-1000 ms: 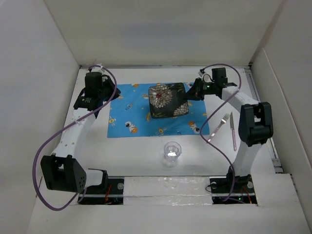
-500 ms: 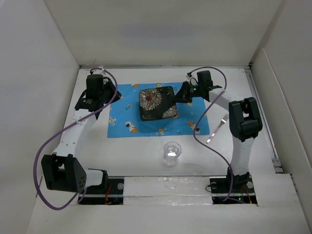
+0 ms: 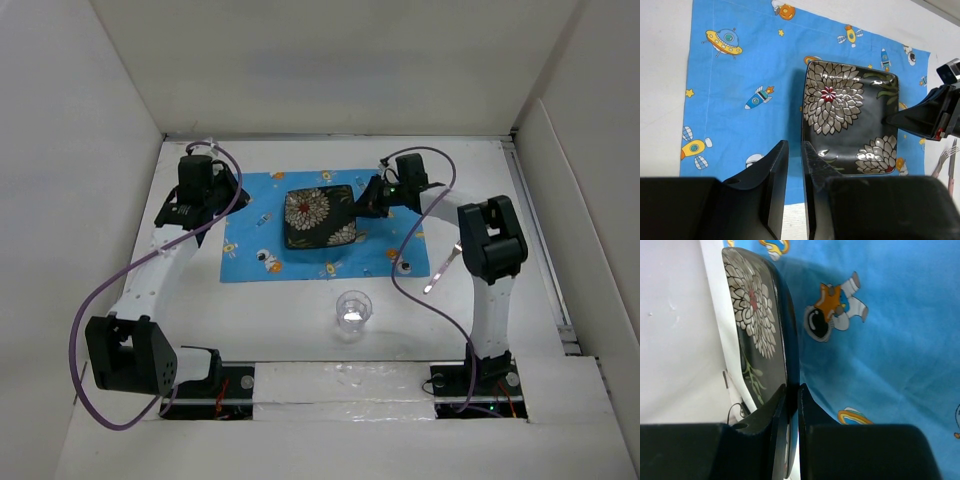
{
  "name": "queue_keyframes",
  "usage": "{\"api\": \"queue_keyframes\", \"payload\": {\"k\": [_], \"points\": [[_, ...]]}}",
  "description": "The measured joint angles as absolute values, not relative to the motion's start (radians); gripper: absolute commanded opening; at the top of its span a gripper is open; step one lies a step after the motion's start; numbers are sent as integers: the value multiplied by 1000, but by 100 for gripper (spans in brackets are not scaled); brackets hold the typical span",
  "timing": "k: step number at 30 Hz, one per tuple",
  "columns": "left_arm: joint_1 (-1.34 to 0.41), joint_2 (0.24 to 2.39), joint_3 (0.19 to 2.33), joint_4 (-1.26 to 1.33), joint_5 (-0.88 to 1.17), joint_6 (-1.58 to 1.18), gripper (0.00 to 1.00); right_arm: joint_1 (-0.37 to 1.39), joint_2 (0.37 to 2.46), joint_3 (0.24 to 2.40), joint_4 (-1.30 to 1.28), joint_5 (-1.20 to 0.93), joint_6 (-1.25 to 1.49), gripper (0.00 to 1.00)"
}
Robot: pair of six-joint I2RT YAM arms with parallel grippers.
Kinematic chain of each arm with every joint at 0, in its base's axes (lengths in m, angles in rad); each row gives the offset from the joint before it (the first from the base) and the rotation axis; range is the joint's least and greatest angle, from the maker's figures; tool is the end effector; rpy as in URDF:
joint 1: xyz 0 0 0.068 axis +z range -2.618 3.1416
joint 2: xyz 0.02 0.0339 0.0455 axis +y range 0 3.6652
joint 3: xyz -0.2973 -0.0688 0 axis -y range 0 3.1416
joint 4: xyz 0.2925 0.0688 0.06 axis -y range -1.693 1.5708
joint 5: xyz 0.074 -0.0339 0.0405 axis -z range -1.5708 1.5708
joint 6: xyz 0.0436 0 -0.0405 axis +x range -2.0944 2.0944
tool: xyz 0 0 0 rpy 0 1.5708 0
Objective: Set the dinner table for one person
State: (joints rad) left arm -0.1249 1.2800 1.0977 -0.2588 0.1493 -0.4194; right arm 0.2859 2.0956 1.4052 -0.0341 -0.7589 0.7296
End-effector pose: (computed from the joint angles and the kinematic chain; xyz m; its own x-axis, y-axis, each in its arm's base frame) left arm 0.3357 -0.0487 0.3543 -0.4914 -0.3441 -0.8001 0.0619 0.9025 -0.4262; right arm 0.4826 0.1731 0.1608 -0.9399 0.2278 -0.2542 -0.0972 0.5352 0.8391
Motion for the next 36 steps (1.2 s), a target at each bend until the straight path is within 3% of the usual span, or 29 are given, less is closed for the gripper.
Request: {"api": "queue_keyframes", "payload": {"k": [9, 15, 21, 26, 28, 29, 30, 36], "points": [[-125, 1280, 1086, -257, 150, -419, 14, 290, 2157, 1390, -45, -755, 714, 2], [-125, 1280, 1081, -252, 150, -419, 15, 290, 2162, 1399, -107, -752, 675, 39], [-125, 1281, 1071, -251, 150, -420, 15, 289, 2162, 1454, -218, -729, 611, 54], [-125, 1281, 1071, -250, 150, -419, 15, 288, 2139, 1515, -331, -675, 542, 56], [-125, 1282, 1071, -250, 149, -419, 14, 285, 2105, 1525, -370, -661, 514, 47], [-125, 1282, 1071, -250, 150, -419, 10, 282, 2079, 1525, -388, -656, 496, 20], [-125, 1283, 1071, -250, 150, -419, 0, 281, 2050, 1525, -409, -647, 479, 1], [-125, 1294, 1071, -250, 159, -407, 0, 284, 1734, 1402, -473, -574, 386, 0]]}}
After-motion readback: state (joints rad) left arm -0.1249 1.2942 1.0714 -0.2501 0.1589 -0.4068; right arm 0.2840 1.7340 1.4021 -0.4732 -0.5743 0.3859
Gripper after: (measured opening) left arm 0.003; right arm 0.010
